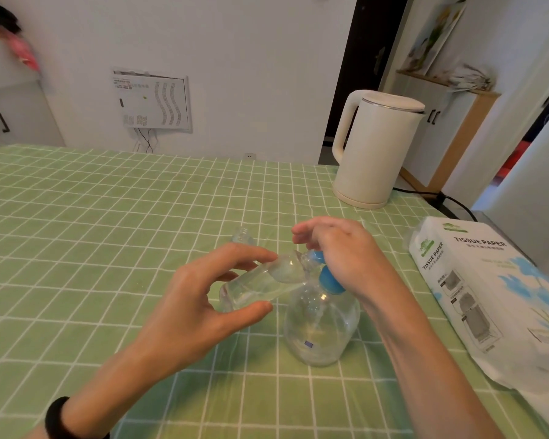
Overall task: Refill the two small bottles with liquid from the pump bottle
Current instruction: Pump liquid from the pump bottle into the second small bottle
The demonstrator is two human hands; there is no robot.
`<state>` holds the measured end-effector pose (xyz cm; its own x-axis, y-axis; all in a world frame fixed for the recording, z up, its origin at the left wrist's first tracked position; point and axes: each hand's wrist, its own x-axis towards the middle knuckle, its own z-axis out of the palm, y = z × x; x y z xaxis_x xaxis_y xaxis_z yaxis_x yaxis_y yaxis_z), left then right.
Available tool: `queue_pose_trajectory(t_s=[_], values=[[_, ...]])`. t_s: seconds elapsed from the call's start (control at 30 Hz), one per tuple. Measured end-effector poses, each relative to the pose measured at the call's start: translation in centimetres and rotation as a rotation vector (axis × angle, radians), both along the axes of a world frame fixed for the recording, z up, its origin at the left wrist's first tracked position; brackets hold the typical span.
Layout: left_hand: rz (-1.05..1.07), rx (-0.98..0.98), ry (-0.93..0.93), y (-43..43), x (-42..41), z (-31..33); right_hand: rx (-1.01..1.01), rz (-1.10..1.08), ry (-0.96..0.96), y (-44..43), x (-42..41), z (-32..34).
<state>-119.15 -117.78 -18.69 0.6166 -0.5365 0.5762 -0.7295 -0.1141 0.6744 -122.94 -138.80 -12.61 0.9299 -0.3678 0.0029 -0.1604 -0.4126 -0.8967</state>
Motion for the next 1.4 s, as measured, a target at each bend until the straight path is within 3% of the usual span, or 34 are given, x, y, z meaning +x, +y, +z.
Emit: queue_pose_trajectory(t_s=[1.4], values=[[-0.004, -0.009, 0.003, -0.10, -0.01, 0.12, -0.021, 0.014, -0.045, -0.14, 0.07, 0.25]])
